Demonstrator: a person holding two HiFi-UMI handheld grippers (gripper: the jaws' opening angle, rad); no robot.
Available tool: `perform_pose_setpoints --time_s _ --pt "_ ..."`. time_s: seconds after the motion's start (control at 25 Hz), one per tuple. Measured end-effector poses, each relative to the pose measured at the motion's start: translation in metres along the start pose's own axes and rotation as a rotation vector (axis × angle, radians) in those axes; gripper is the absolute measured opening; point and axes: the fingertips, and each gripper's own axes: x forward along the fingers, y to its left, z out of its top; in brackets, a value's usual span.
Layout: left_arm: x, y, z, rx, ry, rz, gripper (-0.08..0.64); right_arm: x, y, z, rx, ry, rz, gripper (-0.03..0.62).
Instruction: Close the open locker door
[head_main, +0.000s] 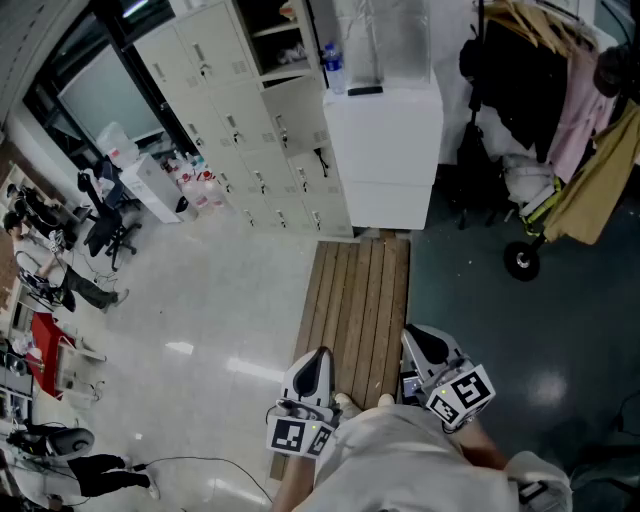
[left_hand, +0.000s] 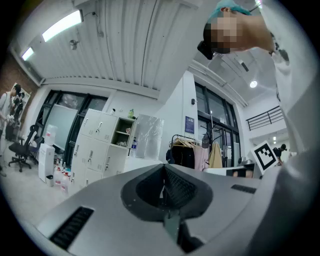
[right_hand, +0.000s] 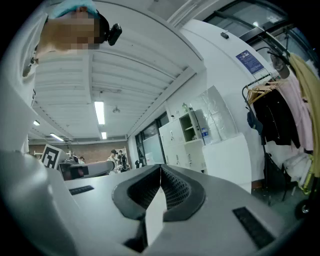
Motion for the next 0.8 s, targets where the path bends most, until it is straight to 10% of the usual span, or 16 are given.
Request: perform_pose_setpoints --time_s 0.8 --pt "0.006 -0.014 -0.015 -0.043 0.016 0.010 0.008 -0.017 -0.010 -0.012 0.020 0.049 -0.016 0.028"
